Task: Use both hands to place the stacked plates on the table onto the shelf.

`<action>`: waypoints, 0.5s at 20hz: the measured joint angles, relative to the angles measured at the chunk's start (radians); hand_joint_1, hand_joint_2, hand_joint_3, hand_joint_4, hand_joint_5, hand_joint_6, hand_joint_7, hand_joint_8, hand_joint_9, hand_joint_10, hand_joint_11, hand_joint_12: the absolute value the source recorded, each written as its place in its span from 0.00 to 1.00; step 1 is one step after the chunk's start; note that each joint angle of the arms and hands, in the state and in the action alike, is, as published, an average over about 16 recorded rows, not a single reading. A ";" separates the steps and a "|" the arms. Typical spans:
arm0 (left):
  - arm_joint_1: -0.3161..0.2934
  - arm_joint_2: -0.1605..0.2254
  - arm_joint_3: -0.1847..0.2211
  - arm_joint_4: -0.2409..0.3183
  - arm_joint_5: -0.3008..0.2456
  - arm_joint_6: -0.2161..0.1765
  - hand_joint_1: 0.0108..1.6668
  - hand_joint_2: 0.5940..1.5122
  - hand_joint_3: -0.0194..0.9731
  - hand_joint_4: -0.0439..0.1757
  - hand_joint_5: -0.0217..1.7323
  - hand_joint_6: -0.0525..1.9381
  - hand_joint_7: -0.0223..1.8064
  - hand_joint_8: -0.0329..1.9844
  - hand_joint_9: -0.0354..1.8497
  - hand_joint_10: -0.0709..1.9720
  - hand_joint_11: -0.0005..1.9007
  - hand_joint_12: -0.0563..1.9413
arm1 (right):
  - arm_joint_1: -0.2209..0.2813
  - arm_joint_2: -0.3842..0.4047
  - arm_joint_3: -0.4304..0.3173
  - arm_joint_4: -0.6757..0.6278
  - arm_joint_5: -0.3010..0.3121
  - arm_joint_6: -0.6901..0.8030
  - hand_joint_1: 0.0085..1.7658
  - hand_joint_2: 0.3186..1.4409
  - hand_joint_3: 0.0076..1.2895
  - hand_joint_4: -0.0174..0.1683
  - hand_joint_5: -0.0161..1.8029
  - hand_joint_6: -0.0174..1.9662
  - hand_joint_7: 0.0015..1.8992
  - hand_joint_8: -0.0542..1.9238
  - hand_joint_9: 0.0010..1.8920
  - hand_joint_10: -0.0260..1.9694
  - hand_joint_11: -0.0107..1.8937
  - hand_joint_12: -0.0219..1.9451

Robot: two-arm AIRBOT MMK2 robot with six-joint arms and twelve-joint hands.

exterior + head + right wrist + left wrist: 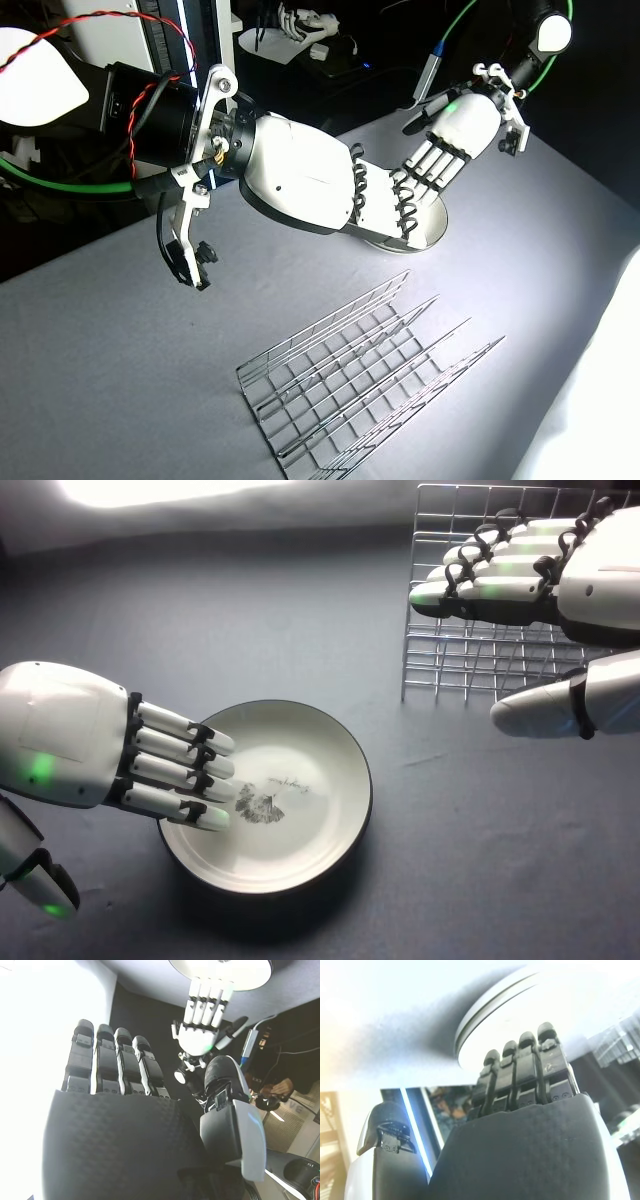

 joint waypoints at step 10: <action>0.025 -0.027 0.055 0.011 -0.001 0.023 0.00 0.56 0.02 0.22 0.02 0.03 0.02 0.02 0.03 0.04 0.01 0.04 | -0.004 0.000 -0.001 -0.003 0.009 0.000 0.03 0.85 0.01 0.09 0.04 0.02 0.04 0.03 0.02 0.02 0.02 0.24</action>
